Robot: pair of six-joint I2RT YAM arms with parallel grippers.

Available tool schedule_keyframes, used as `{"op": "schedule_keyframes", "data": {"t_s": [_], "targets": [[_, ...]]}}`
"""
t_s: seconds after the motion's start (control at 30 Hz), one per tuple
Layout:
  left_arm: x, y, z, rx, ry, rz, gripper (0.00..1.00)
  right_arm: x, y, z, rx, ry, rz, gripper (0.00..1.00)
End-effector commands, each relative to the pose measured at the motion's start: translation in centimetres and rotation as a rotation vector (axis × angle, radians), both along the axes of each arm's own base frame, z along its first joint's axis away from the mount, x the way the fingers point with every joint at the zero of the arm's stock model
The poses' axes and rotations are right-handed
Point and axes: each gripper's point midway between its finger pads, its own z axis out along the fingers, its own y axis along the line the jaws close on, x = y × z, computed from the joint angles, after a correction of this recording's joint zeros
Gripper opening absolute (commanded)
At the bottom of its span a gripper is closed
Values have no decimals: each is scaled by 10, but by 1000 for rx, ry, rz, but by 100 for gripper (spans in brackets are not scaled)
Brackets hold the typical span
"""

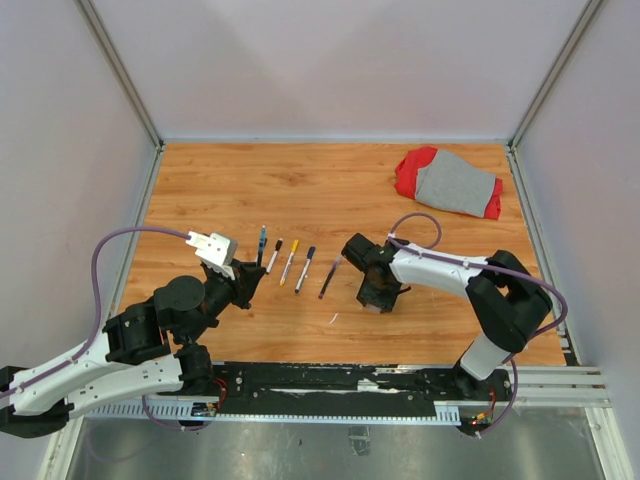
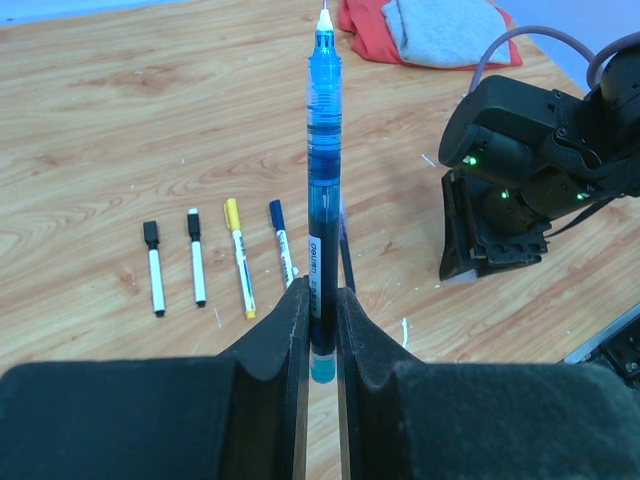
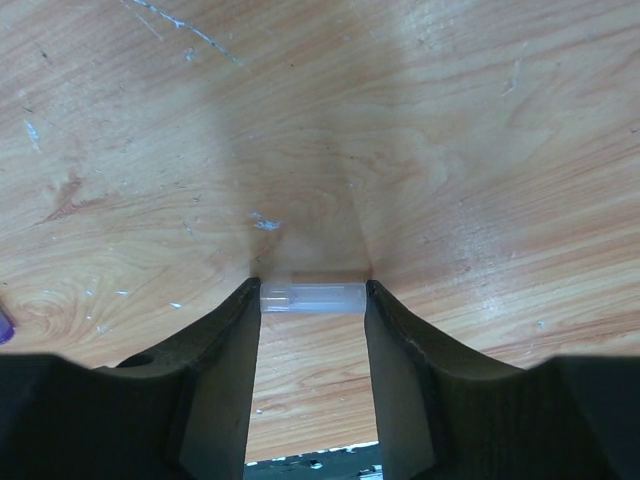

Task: Insert the pens into the pen caps
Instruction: Adjust the pen cap at the center of the board.

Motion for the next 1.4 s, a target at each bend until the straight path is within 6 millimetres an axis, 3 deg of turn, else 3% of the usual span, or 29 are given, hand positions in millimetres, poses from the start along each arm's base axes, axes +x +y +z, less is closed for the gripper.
{"op": "schedule_keyframes", "data": {"t_s": [0.0,0.2,0.33,0.43,0.53,0.63,0.8,1.07,1.37], "targets": [[1,0,6,-17,-17,6,0,-10,-20,-1,-44,34,-30,40],[0,1,7,-19,-16,4,0,3,-22,10,-49,-44,69,29],[0,2,7,-23,-17,6,1,20,-11,18,-6,-155,389,15],[0,2,9,-27,-21,7,0,25,0,25,33,-224,655,15],[0,2,8,-22,-18,5,1,26,-4,29,-20,-214,853,15],[0,3,8,-27,-19,8,1,20,0,31,-10,-176,1039,18],[0,4,10,-33,-24,12,0,11,5,30,-5,-134,1278,16],[0,5,11,-37,-26,10,0,1,21,30,48,-50,1424,18],[0,4,11,-35,-25,11,1,-7,27,14,-51,34,1566,20]]}}
